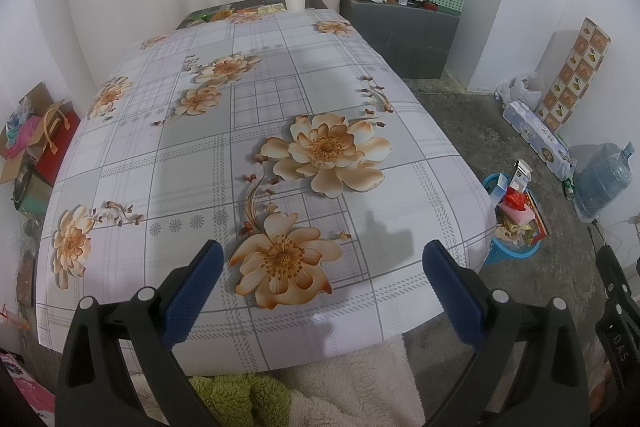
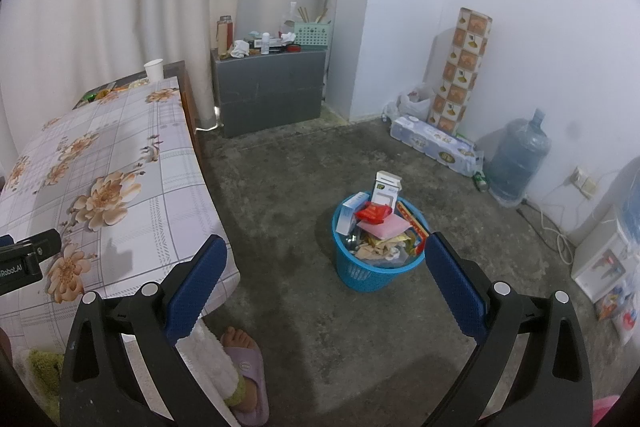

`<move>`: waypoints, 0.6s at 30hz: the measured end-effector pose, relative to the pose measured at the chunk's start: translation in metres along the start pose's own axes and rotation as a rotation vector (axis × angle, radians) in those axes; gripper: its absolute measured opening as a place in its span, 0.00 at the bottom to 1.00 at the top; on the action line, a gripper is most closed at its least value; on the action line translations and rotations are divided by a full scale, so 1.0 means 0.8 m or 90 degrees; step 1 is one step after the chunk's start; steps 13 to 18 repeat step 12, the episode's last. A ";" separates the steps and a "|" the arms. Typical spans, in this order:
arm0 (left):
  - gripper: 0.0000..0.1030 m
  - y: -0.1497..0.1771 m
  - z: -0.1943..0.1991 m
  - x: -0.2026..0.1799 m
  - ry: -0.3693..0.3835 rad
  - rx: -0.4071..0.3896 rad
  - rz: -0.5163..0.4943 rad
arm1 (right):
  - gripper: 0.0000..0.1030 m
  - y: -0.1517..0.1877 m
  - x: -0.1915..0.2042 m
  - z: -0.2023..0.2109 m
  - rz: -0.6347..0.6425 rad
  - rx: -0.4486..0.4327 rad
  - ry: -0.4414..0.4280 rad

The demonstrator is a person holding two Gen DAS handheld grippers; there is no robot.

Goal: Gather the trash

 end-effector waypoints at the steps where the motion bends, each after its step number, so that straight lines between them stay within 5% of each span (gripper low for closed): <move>1: 0.95 0.000 0.000 0.000 0.000 0.000 0.000 | 0.92 0.000 0.001 0.000 0.000 0.000 0.000; 18: 0.95 0.003 -0.001 0.001 0.002 0.004 0.001 | 0.92 0.000 0.000 0.000 0.001 0.000 -0.001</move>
Point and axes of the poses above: each gripper's, at about its wrist camera, not at the fingertips, and z roughly against the way its jaws point, x to its left, y to its underside, the point moved 9 cm from there along -z, roughly the way its jaws point, and after that the axes turned 3 degrees about x, right-handed, at the moved point
